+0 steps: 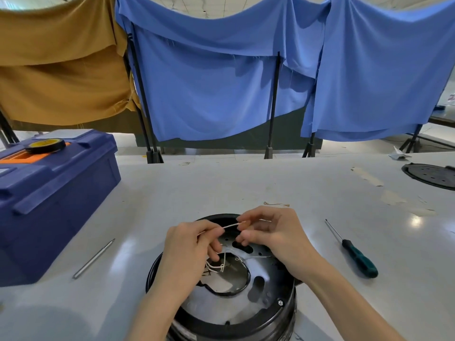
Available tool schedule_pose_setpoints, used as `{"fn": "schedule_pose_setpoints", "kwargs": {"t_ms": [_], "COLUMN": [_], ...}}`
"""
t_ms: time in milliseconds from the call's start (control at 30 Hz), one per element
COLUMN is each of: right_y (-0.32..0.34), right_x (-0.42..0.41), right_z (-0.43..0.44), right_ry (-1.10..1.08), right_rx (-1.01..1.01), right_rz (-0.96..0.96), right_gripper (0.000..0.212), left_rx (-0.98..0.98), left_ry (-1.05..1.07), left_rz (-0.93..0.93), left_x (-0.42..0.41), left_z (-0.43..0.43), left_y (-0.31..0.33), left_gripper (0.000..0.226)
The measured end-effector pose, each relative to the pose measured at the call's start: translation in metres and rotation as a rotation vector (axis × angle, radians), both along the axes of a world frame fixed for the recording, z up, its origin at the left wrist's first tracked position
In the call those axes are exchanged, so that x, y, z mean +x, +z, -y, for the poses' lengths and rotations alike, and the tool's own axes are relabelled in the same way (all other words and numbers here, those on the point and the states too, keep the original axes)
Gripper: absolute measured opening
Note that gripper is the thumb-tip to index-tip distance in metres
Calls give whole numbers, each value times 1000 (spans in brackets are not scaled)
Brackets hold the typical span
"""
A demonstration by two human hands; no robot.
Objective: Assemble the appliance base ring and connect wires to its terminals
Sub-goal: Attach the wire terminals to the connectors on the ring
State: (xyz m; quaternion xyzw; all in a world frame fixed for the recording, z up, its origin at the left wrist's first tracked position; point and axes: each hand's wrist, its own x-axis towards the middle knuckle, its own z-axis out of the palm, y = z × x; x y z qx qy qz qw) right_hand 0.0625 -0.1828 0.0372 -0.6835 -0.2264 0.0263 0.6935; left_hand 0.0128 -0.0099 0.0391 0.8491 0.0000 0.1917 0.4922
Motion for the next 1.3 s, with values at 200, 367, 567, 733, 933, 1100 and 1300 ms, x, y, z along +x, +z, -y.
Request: {"fn": "schedule_pose_setpoints", "kwargs": {"t_ms": [200,367,567,733,933,1100,1300], "right_y": [-5,-6,-7,-9,-11,-12,-13], "right_x": [0,-1,-1,0,1,0,3], "right_z": [-1,0,1,2,1,3,5], "right_ry": [21,30,28,40,34,19,-9], "right_rx": [46,73,75,76,100,132,106], "right_rz": [-6,-11,-1,11,34,22,44], "right_gripper": [8,13,14,15,15,14,16], "left_rx": [-111,-54,518,534,889,556,316], "left_ry": [-26,-18,95,62,98,24,-18], "left_rz": [-27,-25,128,54,-7,41,80], "left_x": [-2,-4,-10,-13,-10,-12,-5], "left_z": [0,0,9,22,17,20,25], "left_y": [0,3,10,28,35,35,23], "left_gripper": [23,22,17,20,30,17,7]}}
